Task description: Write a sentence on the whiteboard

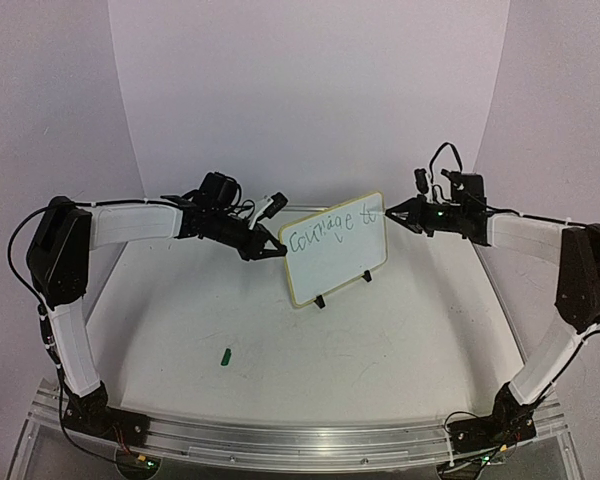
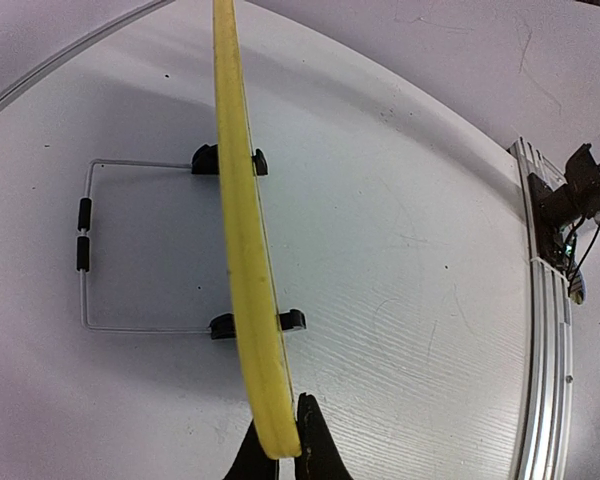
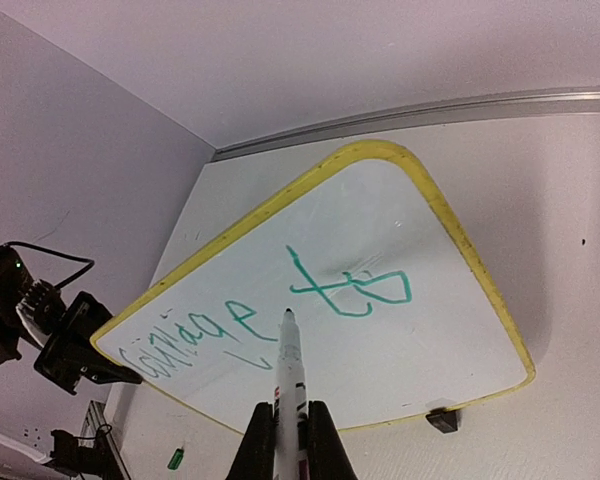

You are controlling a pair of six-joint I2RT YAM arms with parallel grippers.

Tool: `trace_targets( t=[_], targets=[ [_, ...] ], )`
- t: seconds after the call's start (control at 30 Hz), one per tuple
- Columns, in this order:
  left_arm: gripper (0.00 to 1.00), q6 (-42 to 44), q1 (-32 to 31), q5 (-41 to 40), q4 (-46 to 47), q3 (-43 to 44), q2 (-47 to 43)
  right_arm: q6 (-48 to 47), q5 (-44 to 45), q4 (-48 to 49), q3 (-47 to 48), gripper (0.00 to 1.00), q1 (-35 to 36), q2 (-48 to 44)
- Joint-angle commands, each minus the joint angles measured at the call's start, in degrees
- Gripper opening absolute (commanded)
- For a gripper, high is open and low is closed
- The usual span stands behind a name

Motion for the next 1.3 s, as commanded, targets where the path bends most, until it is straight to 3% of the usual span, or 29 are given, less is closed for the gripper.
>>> trace_targets(
  t=[0.0,0.23,0.43,0.8,1.27],
  targets=[
    [0.00,-0.10,-0.90,1.25,-2.16,1.11,1.62,-2.97,-2.04,-1.95,-2.46,0.00,0.74,-6.39],
    [0.00,-0.35,-0.90,1.76,-2.24,1.11,1.53,-4.55,2.38,-5.38,-5.53,0.00,4.36,-12.90],
    [0.00,-0.43,-0.90,2.11,-2.25,1.10,1.66,-5.36,9.05,-5.30,-6.90,0.00,12.28,-14.02],
    [0.00,-0.51,-0.90,2.49,-2.32,1.10,1.28,-4.94,9.62,-0.91,-7.70,0.00,20.99,-8.75],
    [0.00,-0.34,-0.90,2.15,-2.50,0.84,0.78,-4.93,13.42,0.76,-1.93,0.00,26.49,2.97]
  ],
)
